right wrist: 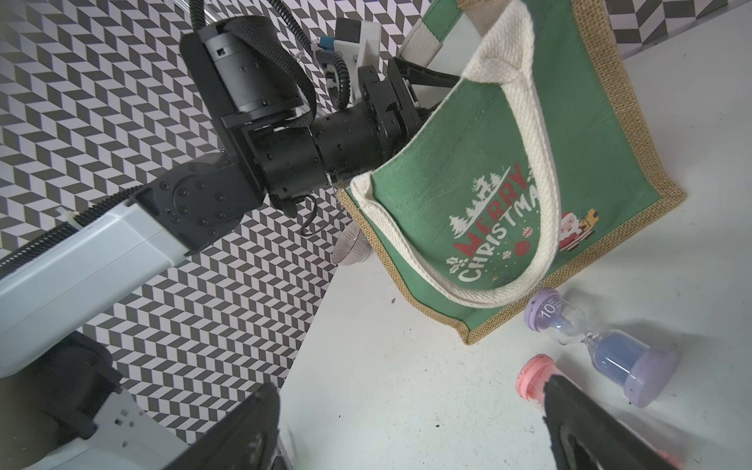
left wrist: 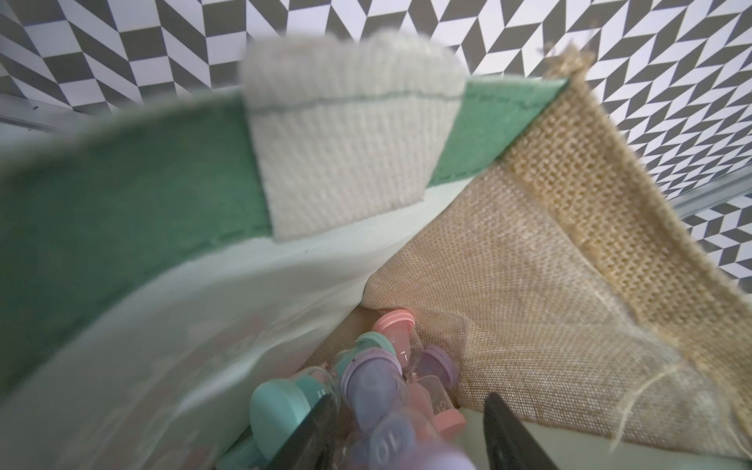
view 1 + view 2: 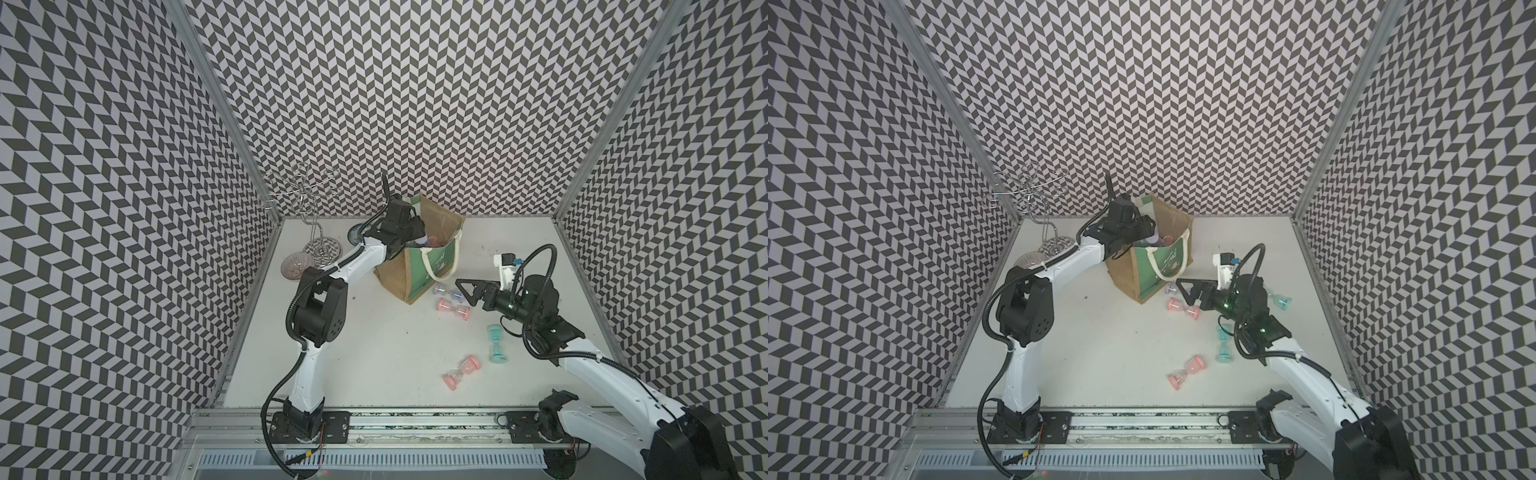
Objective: Put the hourglass into the canvas bag
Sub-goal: Place the hourglass in the canvas bag, then pick up the hourglass from the center of the board.
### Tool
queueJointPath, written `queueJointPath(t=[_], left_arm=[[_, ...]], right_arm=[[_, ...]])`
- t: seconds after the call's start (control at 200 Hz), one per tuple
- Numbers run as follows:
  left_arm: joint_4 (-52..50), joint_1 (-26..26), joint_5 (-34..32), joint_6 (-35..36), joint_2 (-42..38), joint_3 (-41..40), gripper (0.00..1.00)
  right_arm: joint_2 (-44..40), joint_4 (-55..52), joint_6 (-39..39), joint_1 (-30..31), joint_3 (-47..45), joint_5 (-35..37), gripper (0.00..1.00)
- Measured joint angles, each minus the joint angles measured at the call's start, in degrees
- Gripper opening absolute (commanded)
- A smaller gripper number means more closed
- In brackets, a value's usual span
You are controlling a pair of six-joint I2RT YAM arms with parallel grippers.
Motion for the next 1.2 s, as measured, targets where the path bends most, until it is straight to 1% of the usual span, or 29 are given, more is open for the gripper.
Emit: queueJointPath(t=[0.105,0.205,0.285,0.526,0.581,0.711,0.821,0.946,1.091,1.197], left_arm=[[-0.31,-0.33,-0.59,0.35,-0.31,0.0,0.66],[-0.72,-0.61,-1.14,0.68,-1.46,0.0,0.72],[-1.2,-0.94,-2.1,1.14,-3.21,0.0,0.75],[-2.08,-2.93,-6.16,3.04,-11.8,-1.05,0.8],[-1.92,-3.52,-7.19,3.65,-14.14,-2.19,0.81],[-0.61,-5.29,-8.68,5.75,-20.06,-6.88,0.81],[0.9,-7.19,-8.41,9.46,-24.44,-11.21,0.81],[3.74,-10.21,-7.39,15.72,-29.29,-17.0,0.81],[7.06,-14.88,-4.11,24.17,-35.21,-25.11,0.81],[8.44,-17.86,-1.64,30.23,-37.4,-29.07,0.8]], right_arm=[[0.0,-0.07,0.0,-0.31,0.09,0.11,0.99],[-0.24,-0.37,0.02,-0.35,0.11,0.31,0.99],[-0.57,-0.87,-0.02,-0.55,0.22,0.37,0.99],[-2.49,-2.84,-0.09,-1.18,0.42,1.38,0.99],[-2.69,-3.54,-0.2,-1.38,0.57,1.44,0.99],[-3.69,-5.35,-0.46,-1.99,0.74,1.57,0.99],[-5.09,-7.76,-0.52,-2.58,0.74,1.86,0.99],[-6.56,-11.13,-0.44,-3.32,0.74,3.04,0.99],[-7.93,-15.67,-0.46,-3.96,0.72,4.74,0.99],[-9.92,-18.27,-0.42,-4.13,0.26,5.79,0.99]])
